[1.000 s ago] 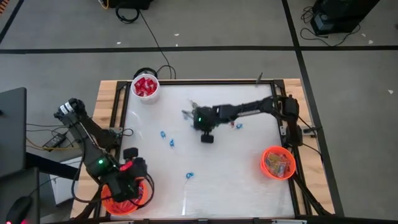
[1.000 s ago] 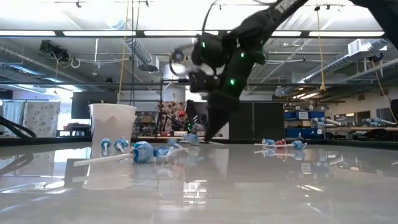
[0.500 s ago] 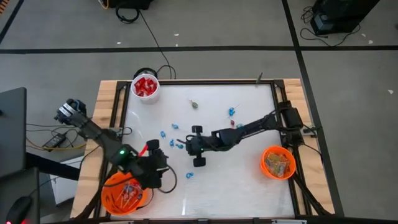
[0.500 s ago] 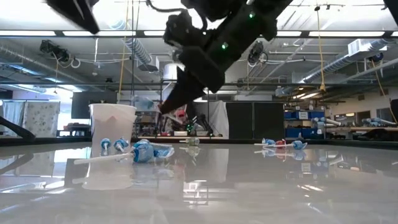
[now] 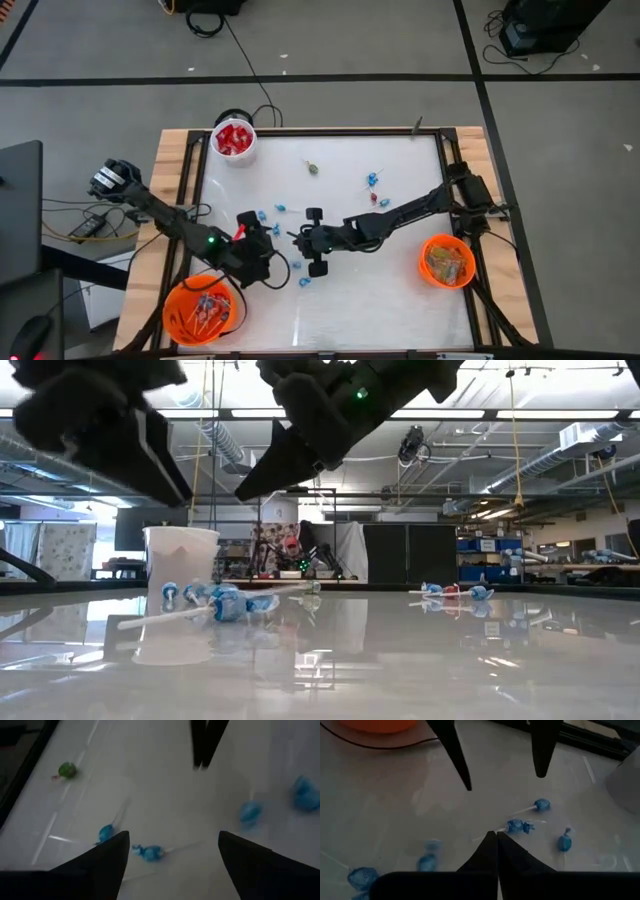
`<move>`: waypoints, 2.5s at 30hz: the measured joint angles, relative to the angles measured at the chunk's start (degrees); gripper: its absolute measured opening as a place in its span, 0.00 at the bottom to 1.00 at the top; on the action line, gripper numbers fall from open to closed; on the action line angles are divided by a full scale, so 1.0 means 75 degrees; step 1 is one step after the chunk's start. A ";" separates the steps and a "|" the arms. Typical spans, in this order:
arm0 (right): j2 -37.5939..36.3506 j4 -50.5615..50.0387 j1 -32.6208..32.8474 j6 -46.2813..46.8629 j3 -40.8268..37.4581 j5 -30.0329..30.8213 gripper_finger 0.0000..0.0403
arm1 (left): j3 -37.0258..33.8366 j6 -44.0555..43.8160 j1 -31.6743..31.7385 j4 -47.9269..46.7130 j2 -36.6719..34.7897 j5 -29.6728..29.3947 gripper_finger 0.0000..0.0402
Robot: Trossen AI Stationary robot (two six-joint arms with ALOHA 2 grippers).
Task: Sort candy by brand, put in halloween buckets
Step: Put the blue sucker into the left orange bucket
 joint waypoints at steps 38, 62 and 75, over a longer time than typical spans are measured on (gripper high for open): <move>0.1874 -0.1000 -0.2647 0.1722 0.1166 -0.2031 0.37 | -0.2071 0.0144 0.1262 0.2993 -0.0006 -0.0213 0.75; 0.1571 -0.1433 -0.2327 0.0615 0.1137 -0.1261 0.01 | -0.2071 0.0225 0.1617 0.3133 -0.0006 -0.0255 0.75; 0.0326 -0.2267 -0.1187 0.0464 0.1174 -0.1195 0.00 | -0.2071 0.1032 0.1633 0.3510 -0.0006 -0.0332 0.75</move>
